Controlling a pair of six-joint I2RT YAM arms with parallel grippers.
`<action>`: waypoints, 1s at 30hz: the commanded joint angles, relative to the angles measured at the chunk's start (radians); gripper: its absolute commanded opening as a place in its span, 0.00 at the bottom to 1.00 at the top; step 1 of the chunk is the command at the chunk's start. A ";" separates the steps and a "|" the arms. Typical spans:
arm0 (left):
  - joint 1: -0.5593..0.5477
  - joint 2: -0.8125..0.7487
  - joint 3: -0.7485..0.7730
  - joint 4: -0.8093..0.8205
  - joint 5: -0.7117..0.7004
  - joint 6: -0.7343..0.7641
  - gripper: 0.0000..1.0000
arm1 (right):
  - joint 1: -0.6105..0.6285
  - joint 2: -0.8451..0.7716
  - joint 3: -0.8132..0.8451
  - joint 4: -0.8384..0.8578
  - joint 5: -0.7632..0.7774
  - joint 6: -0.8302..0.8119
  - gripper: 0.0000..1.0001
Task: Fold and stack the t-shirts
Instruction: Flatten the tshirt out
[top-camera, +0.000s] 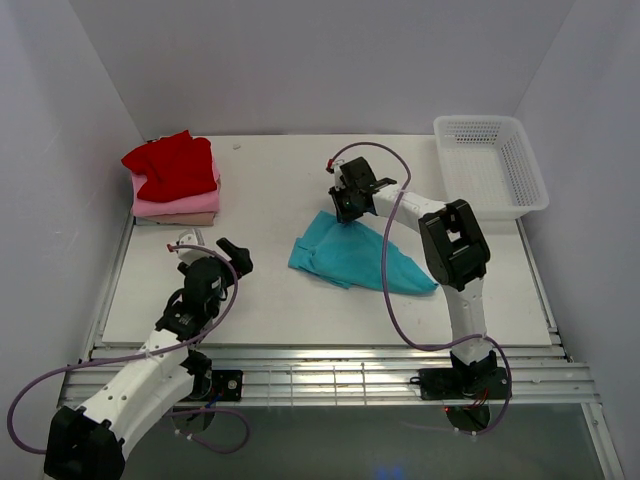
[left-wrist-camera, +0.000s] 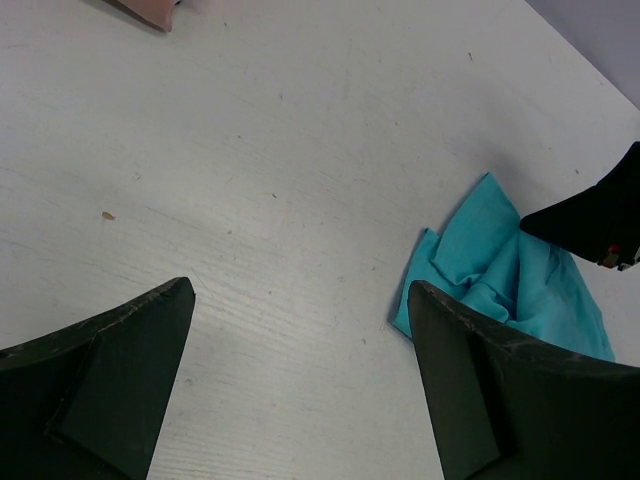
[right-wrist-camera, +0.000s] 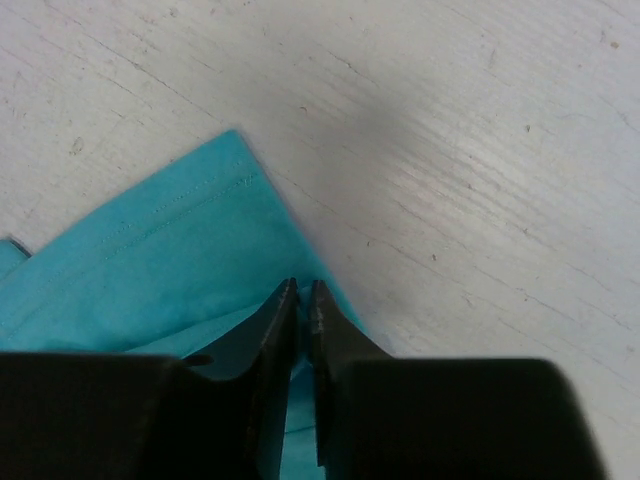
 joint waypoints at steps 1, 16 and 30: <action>0.005 -0.031 -0.001 -0.003 -0.001 0.001 0.98 | -0.006 -0.055 -0.013 0.009 0.004 -0.003 0.12; 0.005 0.018 0.002 0.034 0.055 -0.037 0.98 | -0.001 -0.488 0.167 -0.206 0.165 -0.063 0.08; 0.005 -0.035 0.003 0.025 0.112 -0.058 0.98 | -0.003 -1.074 -0.227 -0.413 0.444 0.070 0.08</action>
